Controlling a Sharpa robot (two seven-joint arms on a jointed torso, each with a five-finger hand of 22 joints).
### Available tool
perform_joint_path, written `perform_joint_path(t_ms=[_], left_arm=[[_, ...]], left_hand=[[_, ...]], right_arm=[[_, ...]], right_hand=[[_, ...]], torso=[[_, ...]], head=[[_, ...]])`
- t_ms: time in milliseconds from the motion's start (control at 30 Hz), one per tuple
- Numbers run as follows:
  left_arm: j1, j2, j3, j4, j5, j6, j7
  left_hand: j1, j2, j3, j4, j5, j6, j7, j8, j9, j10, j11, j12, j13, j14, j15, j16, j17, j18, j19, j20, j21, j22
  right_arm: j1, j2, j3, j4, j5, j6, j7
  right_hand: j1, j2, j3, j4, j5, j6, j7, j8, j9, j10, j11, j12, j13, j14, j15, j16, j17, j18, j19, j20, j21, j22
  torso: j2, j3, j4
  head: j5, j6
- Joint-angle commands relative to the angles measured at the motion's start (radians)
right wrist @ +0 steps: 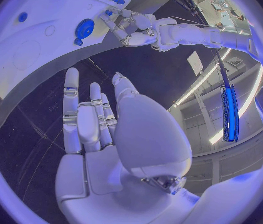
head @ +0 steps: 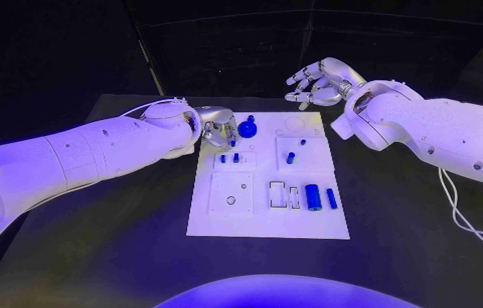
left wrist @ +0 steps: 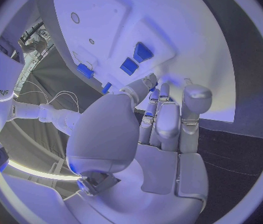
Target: Assemble the parts on the task board
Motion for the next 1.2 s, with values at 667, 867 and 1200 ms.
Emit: perform_joint_path(t_ms=[667,867,1200], left_arm=[[0.004,-0.082,0.002,0.035,0.099,-0.085,0.034],[0.010,-0.143,0.002,0.066,0.457,-0.194,0.167],[0.009,-0.192,0.001,0.154,0.989,-0.276,0.387]], left_hand=[[-0.016,-0.015,0.001,0.008,-0.004,-0.017,0.005,0.008,0.005,-0.014,0.006,-0.019,0.002,-0.007,0.013,-0.004,-0.020,-0.001,-0.009,0.011,-0.028,-0.010],[-0.026,-0.012,-0.003,0.018,-0.004,0.014,0.014,0.022,0.008,0.005,0.009,-0.012,0.005,-0.016,0.016,-0.013,-0.040,0.013,-0.040,0.014,-0.104,-0.060],[-0.028,-0.004,-0.015,0.030,-0.004,0.034,0.021,0.029,0.005,0.031,0.009,0.007,0.010,-0.093,0.018,-0.127,-0.236,0.050,-0.144,0.018,-0.328,-0.206]], right_arm=[[0.002,-0.052,0.000,-0.004,-0.204,0.139,-0.060],[-0.002,-0.083,-0.001,0.014,-0.386,0.163,-0.105],[-0.034,-0.100,-0.003,0.038,-0.604,0.149,-0.164]], right_hand=[[0.072,0.014,0.083,-0.063,-0.048,0.156,-0.037,0.023,-0.005,0.096,-0.027,-0.155,-0.149,0.080,-0.047,0.104,0.144,0.001,0.182,-0.053,0.120,0.064],[0.060,-0.006,0.124,-0.069,-0.053,0.192,-0.044,-0.004,-0.008,0.144,-0.035,-0.224,-0.196,0.090,-0.050,0.116,0.163,-0.001,0.193,-0.059,0.186,0.110],[0.036,-0.039,0.157,-0.067,-0.057,0.204,-0.046,-0.036,-0.008,0.117,-0.026,-0.311,-0.234,0.093,-0.041,0.118,0.168,-0.018,0.207,-0.055,0.331,0.257]], torso=[[-0.003,-0.0011,0.0011],[-0.003,-0.0004,0.0012],[0.001,-0.0009,-0.0014]], head=[[-0.012,0.017],[-0.038,0.026],[-0.053,0.038]])
